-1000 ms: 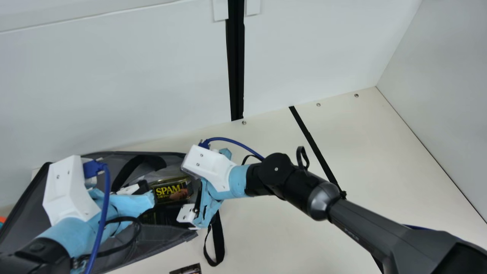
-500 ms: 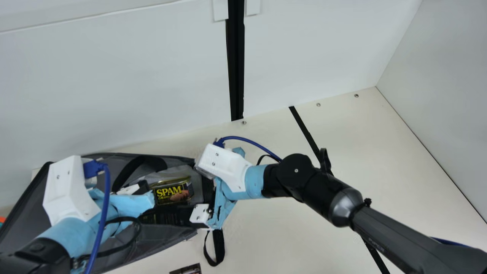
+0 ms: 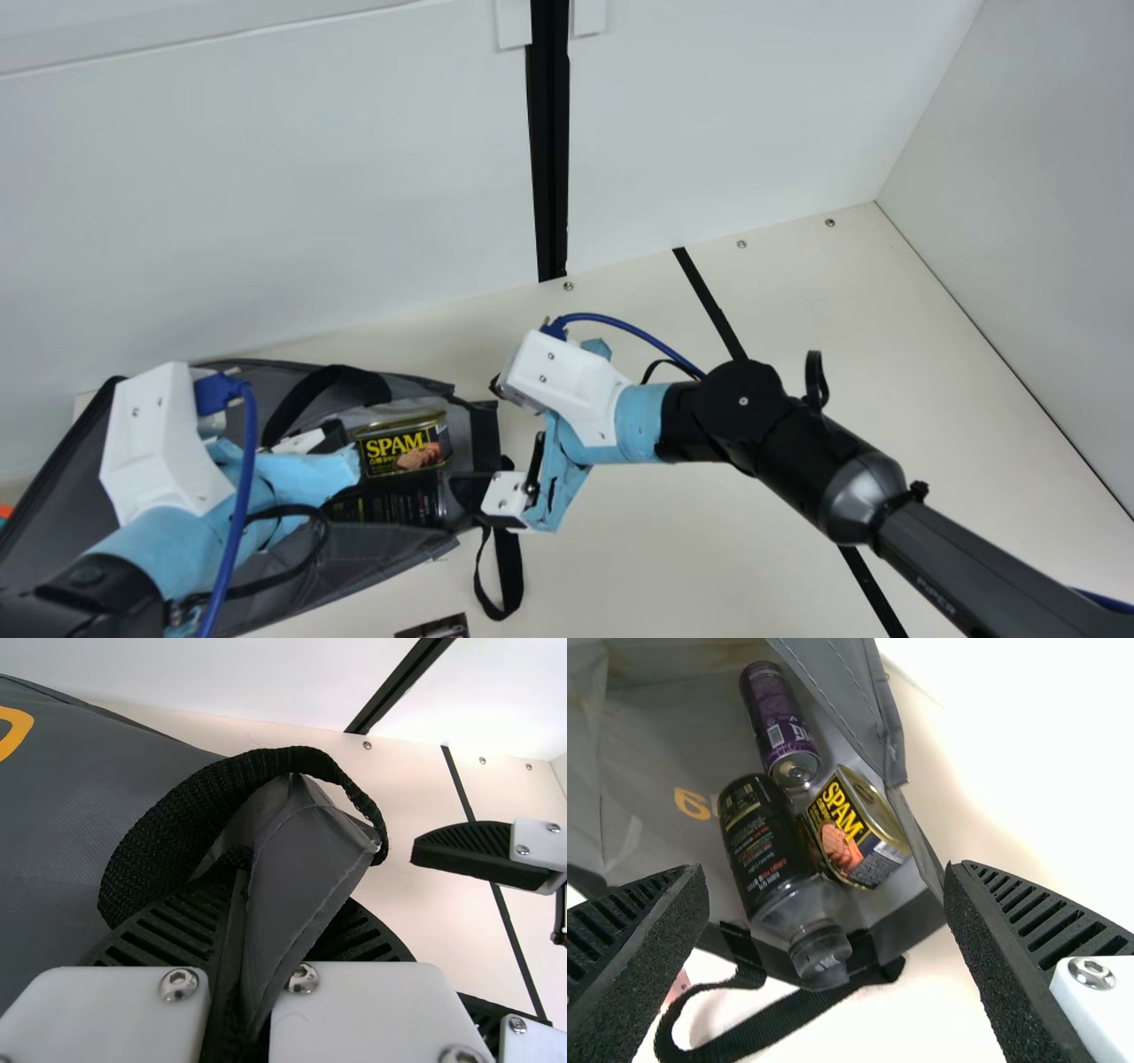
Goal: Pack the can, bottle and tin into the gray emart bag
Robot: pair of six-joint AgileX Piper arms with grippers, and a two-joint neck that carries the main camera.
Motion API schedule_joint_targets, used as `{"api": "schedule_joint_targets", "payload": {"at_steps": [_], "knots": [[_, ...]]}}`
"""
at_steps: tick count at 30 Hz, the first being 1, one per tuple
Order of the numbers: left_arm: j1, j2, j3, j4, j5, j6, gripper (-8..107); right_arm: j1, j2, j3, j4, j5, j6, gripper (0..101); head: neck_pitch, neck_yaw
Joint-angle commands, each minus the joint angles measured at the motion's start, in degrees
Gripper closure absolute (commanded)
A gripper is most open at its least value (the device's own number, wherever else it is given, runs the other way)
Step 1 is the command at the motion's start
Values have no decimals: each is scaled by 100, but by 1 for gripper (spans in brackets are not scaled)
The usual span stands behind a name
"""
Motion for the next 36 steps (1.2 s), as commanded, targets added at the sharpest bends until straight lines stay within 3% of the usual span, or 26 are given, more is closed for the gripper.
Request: {"api": "schedule_joint_targets", "payload": {"at_steps": [1,36], "knots": [[0,0,0,0,0,0,89,-39,-61,32,-18,14,34,10,-130,-14],[0,0,0,0,0,0,89,-504,-1358,776,-764,2,841,10,-130,-14]]}}
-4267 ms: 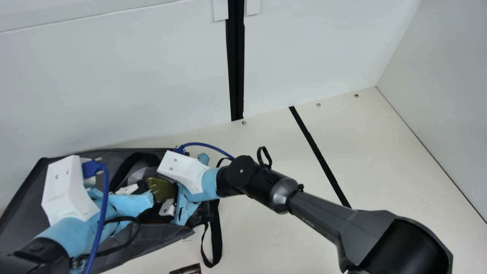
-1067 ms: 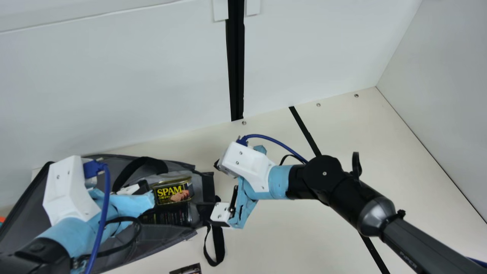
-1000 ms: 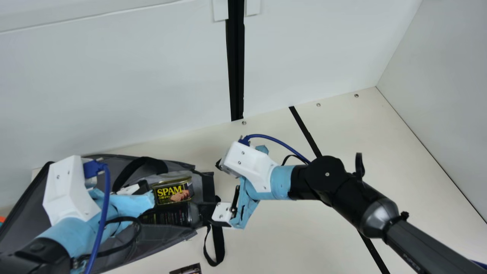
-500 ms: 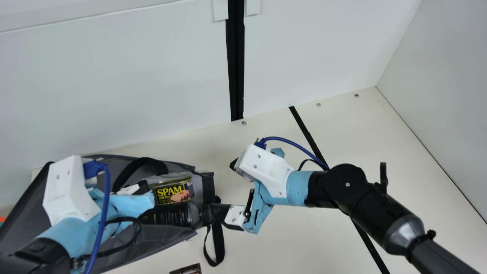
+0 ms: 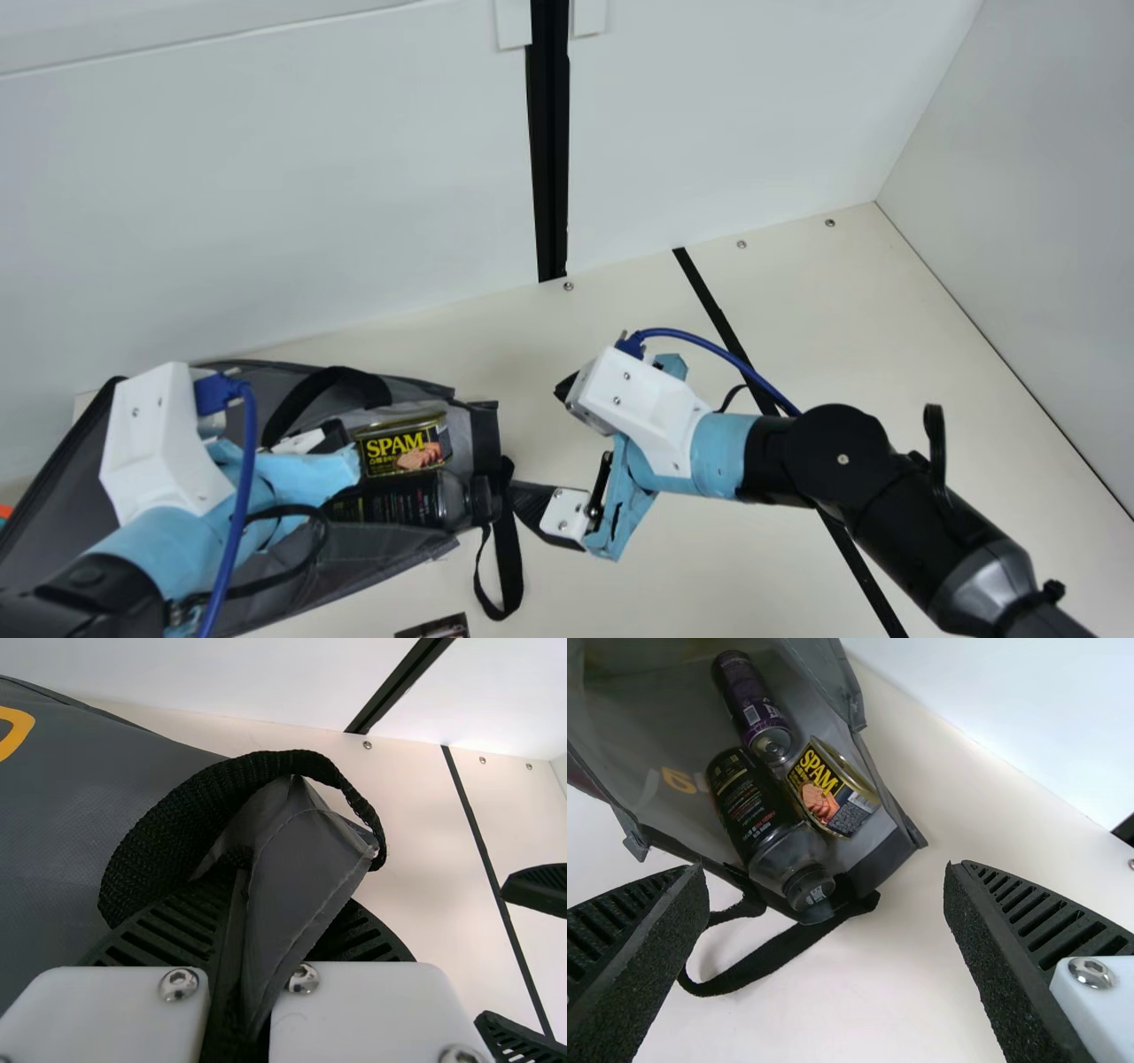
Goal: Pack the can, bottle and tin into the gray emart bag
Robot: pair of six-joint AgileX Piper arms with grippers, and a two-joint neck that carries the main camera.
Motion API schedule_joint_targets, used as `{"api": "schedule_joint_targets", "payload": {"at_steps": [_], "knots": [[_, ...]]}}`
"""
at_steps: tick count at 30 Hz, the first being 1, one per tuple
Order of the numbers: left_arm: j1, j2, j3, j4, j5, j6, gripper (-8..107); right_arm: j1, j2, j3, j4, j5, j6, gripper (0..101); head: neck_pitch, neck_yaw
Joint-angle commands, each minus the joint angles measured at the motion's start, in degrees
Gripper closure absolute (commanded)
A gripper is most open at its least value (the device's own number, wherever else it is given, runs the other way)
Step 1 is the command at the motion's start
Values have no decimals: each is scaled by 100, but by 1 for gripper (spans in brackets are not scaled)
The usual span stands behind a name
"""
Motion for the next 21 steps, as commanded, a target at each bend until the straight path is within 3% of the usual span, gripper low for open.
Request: {"api": "schedule_joint_targets", "payload": {"at_steps": [1,21], "knots": [[0,0,0,0,0,0,89,-29,-54,18,-46,-2,31,10,-130,-5],[0,0,0,0,0,0,89,-766,-803,179,-574,265,486,10,-130,-5]]}}
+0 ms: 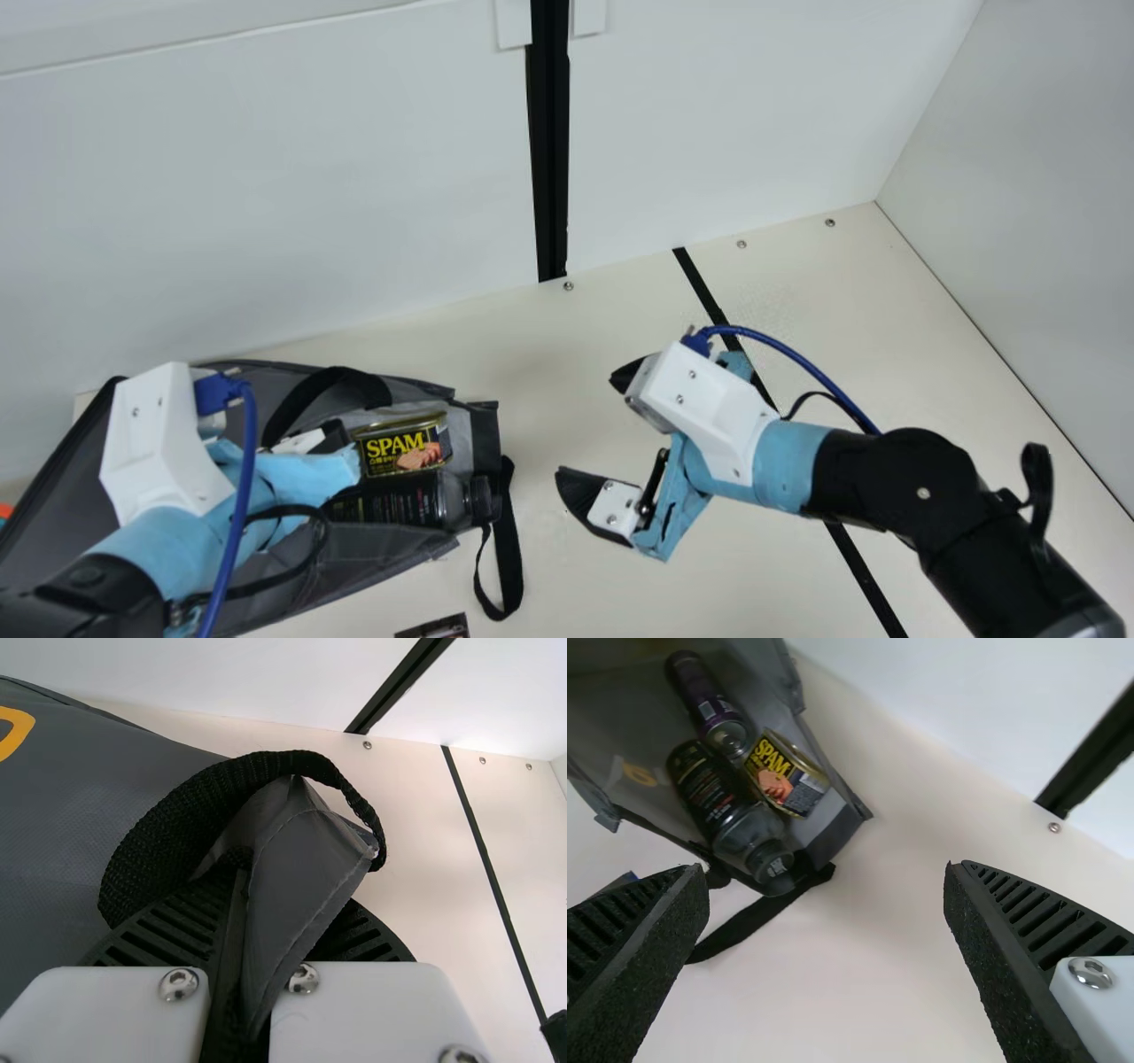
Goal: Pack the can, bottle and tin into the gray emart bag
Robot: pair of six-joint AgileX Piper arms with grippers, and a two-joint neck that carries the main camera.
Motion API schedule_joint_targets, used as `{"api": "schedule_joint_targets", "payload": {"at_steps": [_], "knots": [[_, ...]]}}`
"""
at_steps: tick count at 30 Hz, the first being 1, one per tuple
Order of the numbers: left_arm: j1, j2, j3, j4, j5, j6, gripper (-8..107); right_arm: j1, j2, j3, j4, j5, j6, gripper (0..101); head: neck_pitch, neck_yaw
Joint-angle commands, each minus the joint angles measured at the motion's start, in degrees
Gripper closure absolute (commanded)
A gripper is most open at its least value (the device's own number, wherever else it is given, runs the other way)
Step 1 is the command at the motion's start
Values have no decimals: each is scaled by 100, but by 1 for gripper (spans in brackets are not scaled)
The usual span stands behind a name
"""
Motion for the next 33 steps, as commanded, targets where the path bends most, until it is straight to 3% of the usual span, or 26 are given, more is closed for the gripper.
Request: {"api": "schedule_joint_targets", "payload": {"at_steps": [1,14,33], "knots": [[0,0,0,0,0,0,89,-101,-77,11,-64,15,52,10,-130,-5],[0,0,0,0,0,0,89,-717,-561,16,-522,209,462,10,-130,-5],[0,0,0,0,0,0,89,-1267,-1035,-77,-1590,125,1584,10,-130,-5]]}}
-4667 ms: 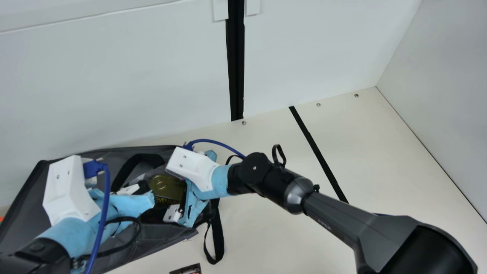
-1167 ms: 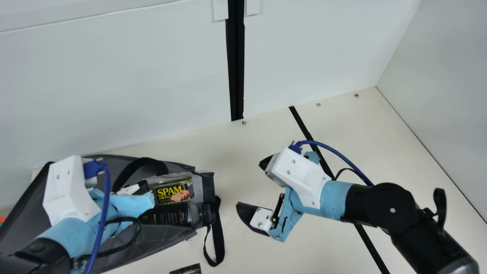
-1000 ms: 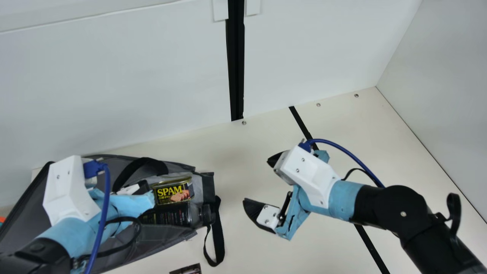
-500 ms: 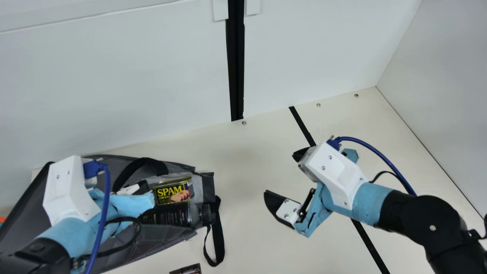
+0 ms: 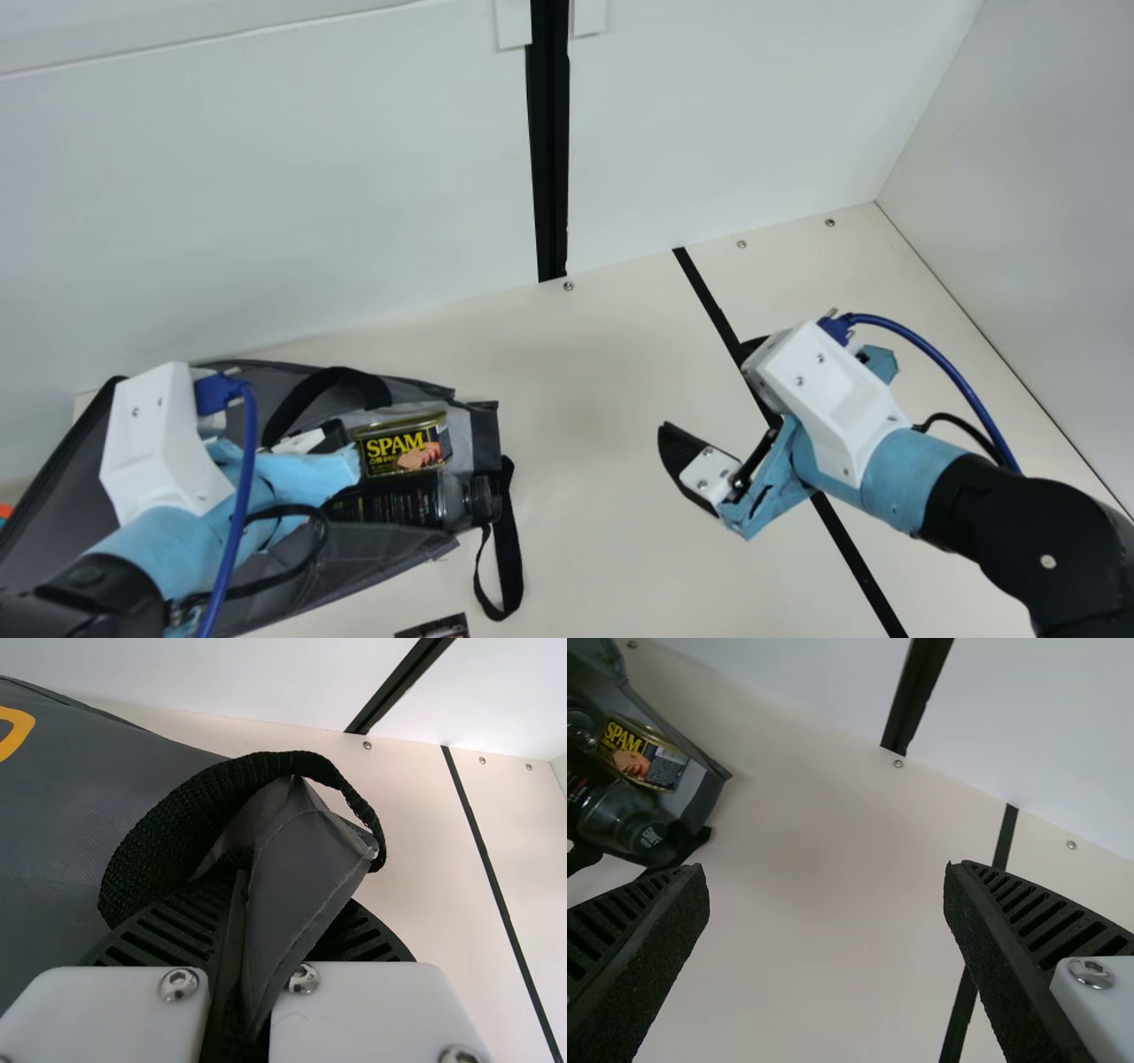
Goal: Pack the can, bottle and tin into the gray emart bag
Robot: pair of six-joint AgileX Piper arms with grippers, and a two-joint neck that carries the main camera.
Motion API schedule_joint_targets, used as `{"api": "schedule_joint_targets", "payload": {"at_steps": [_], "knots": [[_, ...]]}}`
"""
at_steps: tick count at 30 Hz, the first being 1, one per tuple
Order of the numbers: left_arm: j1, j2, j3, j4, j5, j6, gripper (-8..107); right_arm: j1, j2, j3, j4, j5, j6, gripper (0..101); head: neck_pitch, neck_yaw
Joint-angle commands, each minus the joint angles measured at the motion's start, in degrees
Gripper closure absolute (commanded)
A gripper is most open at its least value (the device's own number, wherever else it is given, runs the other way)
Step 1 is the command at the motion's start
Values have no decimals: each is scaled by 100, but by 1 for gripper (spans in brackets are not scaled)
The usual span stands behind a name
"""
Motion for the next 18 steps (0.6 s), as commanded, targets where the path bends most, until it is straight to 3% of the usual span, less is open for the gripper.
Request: {"api": "schedule_joint_targets", "payload": {"at_steps": [1,18], "knots": [[0,0,0,0,0,0,89,-36,-21,-21,-150,-24,185,10,-130,-5],[0,0,0,0,0,0,89,-452,-185,-395,-1343,58,1630,10,-130,-5]]}}
